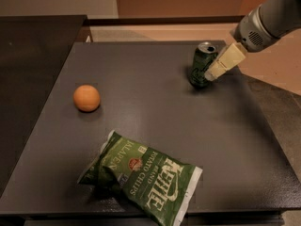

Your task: Move green can near orange

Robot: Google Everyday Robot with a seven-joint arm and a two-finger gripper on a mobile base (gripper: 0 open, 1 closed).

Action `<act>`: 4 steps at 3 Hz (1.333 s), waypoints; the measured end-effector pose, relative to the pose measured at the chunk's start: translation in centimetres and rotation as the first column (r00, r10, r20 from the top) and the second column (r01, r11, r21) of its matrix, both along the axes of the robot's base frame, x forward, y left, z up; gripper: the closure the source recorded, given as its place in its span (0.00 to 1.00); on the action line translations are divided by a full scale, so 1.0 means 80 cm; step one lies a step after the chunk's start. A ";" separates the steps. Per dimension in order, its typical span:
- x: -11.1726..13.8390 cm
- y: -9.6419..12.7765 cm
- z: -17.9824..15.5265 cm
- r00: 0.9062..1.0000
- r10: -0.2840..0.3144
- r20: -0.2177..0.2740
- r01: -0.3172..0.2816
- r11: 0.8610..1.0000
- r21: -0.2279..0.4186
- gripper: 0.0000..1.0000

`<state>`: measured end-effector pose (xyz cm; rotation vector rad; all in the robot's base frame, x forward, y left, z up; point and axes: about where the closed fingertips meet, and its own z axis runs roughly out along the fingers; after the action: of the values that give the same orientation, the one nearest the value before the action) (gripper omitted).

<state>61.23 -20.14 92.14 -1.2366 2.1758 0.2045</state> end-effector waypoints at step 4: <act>0.024 0.039 -0.024 0.999 0.040 -0.014 -0.038 0.991 0.130 0.41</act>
Offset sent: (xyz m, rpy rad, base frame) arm 0.0263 0.0252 -0.0361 0.0934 0.0431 0.0211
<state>63.16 -17.01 90.20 -1.2089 2.1180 0.3677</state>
